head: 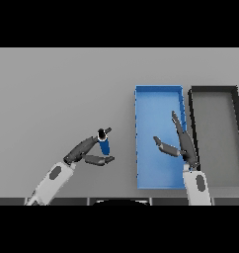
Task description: Pick up the blue pipe and place it into the blue bin.
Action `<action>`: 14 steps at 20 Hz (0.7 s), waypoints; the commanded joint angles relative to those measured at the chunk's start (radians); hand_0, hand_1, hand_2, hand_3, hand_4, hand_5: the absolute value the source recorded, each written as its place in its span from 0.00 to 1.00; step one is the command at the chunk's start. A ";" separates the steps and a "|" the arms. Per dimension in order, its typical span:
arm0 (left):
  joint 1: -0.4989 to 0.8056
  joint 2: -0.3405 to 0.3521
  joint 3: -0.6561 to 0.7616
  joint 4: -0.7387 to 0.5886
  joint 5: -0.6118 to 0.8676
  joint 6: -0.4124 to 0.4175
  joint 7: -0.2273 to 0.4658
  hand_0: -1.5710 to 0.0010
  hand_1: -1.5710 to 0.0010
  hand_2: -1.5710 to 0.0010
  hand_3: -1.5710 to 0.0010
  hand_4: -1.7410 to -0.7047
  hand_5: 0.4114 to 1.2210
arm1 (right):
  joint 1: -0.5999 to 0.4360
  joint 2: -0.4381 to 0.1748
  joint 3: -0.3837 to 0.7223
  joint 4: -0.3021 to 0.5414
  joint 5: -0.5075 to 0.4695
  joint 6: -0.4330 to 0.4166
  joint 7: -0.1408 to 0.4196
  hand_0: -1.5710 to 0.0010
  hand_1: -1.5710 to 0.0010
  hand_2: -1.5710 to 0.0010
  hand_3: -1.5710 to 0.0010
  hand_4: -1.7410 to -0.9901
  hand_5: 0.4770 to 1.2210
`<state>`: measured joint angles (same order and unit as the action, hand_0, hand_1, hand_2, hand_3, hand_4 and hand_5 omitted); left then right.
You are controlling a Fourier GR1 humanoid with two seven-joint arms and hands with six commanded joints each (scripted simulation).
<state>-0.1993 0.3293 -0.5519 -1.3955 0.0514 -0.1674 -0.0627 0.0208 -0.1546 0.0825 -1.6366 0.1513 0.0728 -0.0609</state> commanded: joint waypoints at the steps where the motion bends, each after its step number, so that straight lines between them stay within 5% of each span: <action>1: -0.015 -0.018 -0.003 0.025 -0.024 0.022 -0.007 1.00 1.00 1.00 1.00 0.61 0.11 | -0.004 0.000 0.002 0.012 0.003 0.003 0.002 1.00 1.00 1.00 1.00 0.72 0.09; 5: -0.034 -0.066 0.008 0.064 0.013 0.001 -0.066 1.00 1.00 0.94 0.97 0.58 0.19 | -0.008 -0.008 -0.001 0.006 0.008 0.000 0.015 1.00 1.00 1.00 1.00 0.74 0.10; 8: -0.042 -0.118 0.026 0.080 0.077 -0.016 -0.045 0.97 0.84 0.73 0.78 0.46 0.33 | -0.005 -0.007 0.000 0.000 0.004 0.002 -0.001 1.00 1.00 1.00 1.00 0.73 0.11; 10: -0.040 -0.139 0.033 0.091 0.095 -0.015 -0.049 0.73 0.59 0.51 0.51 0.35 0.57 | 0.004 -0.006 0.003 -0.007 0.006 0.004 -0.001 1.00 1.00 1.00 1.00 0.73 0.11; 14: -0.031 -0.152 0.018 0.075 0.076 -0.015 -0.065 0.30 0.24 0.21 0.24 0.15 0.82 | -0.009 -0.011 -0.001 0.004 0.019 -0.007 0.013 1.00 1.00 1.00 1.00 0.75 0.11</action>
<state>-0.2299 0.1774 -0.5345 -1.3209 0.1301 -0.1842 -0.1284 0.0118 -0.1660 0.0818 -1.6320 0.1702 0.0660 -0.0473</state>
